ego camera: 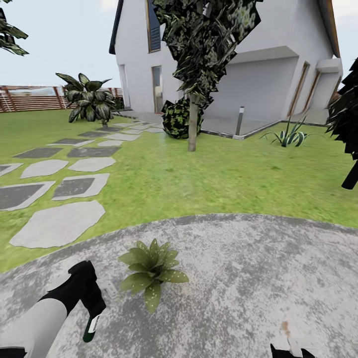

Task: Pick up the pesticide atomizer in the garden and spray insectifuge to fully cover both potted plants in the garden.

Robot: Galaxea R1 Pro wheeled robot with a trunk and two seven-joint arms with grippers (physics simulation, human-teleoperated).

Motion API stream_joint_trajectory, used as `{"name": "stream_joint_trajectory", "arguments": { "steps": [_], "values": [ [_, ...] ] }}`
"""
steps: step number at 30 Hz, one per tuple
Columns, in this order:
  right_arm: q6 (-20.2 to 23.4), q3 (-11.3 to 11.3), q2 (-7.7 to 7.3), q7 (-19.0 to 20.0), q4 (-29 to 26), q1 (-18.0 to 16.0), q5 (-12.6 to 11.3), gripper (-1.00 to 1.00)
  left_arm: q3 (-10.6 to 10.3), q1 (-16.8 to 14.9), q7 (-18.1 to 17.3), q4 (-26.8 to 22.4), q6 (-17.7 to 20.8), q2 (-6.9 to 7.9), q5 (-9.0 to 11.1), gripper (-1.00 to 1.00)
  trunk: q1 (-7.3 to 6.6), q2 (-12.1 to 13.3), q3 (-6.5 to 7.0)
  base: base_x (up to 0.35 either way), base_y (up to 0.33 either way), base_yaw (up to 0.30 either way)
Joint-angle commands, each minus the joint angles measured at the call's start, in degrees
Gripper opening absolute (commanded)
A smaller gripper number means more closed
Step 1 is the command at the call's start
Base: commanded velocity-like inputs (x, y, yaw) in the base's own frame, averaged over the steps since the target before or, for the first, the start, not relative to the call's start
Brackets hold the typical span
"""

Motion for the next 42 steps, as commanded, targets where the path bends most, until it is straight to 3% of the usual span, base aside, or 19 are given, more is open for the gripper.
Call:
{"name": "stream_joint_trajectory", "arguments": {
  "steps": [1,6,15,22,32,42],
  "values": [
    [-0.3,-0.5,0.04,0.4,0.0,-0.1,0.3,1.0,-0.2,0.0,-0.2,0.1,0.5,0.03,-0.1,-1.0,0.0,0.0,-0.05,0.102,0.316,0.0],
    [-0.2,-0.4,0.04,0.4,0.0,-0.1,0.3,1.0,-0.2,0.0,2.2,0.6,0.6,-0.03,-0.1,-1.0,0.0,0.0,-0.05,0.141,0.303,-0.072],
    [-0.2,-0.5,0.04,0.4,0.0,-0.1,0.3,1.0,-0.3,0.0,3.2,3.8,0.5,-0.11,-0.5,-1.0,0.0,0.0,-0.05,0.062,0.079,-0.165],
    [-0.2,-0.4,0.04,0.4,0.0,-0.1,0.3,1.0,-0.3,0.0,8.1,8.1,0.4,0.11,0.2,-1.0,0.0,0.0,-0.05,0.0,0.0,-0.003],
    [-0.2,-0.5,0.04,0.4,0.0,-0.1,0.3,1.0,-0.3,-0.6,6.5,3.1,0.5,-0.56,0.2,-1.0,0.0,0.0,0.14,0.0,0.0,-0.147],
    [-0.2,-0.4,0.04,0.4,0.0,-0.1,0.3,1.0,-0.5,-0.4,5.9,2.6,0.5,-0.49,-0.4,-1.0,0.0,0.0,0.16,-0.187,0.192,-0.104]
  ]
}}
